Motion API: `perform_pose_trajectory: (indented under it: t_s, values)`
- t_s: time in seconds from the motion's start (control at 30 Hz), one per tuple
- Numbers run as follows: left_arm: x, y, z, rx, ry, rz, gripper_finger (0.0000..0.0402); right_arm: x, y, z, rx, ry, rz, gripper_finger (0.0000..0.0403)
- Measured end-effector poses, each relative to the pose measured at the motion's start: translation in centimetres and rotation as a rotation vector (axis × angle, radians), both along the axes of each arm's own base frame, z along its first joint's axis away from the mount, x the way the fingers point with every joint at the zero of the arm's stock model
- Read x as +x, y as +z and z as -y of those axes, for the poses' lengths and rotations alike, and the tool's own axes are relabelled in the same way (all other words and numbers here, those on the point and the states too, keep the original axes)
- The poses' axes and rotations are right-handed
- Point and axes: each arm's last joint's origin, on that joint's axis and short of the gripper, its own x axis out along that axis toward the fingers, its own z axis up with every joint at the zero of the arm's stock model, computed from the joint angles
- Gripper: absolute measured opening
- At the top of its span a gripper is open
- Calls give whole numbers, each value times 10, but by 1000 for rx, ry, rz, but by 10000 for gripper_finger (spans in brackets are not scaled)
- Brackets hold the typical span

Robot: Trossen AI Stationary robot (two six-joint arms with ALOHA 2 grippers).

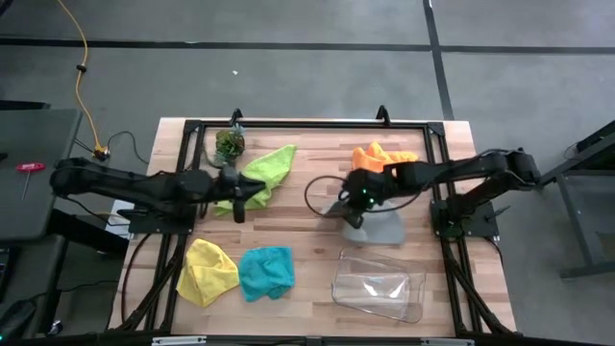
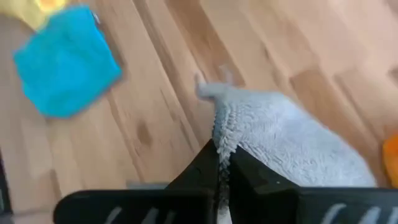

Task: Fold microfiber towels
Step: Fold the gray cloth

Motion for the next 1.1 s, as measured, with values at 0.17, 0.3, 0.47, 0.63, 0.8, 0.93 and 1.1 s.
perform_pose_trajectory:
  t_s: [0.17, 0.3, 0.47, 0.63, 0.8, 0.93, 1.1]
  values:
    - [27, -11, -7, -10, -46, -137, 126, 2, 7, 8, -11, 18, 23, 2]
    - [49, -34, -10, -41, -67, -239, 185, 2, 7, 9, -4, 17, 20, 1]
    - [84, -55, -1, -67, -173, -192, 236, 2, 7, 9, -3, 14, 23, 1]
    - [121, -75, 9, -63, -185, -203, 249, 2, 7, 10, -20, 2, 23, 0]
    - [156, -92, 14, 22, -131, -269, 250, 3, 8, 10, -23, -1, 27, 0]
    - [172, -101, 13, 57, -93, -296, 250, 3, 7, 10, -23, -1, 26, 0]
    - [173, -107, 13, 55, -101, -340, 248, 3, 7, 10, -24, 0, 26, 0]
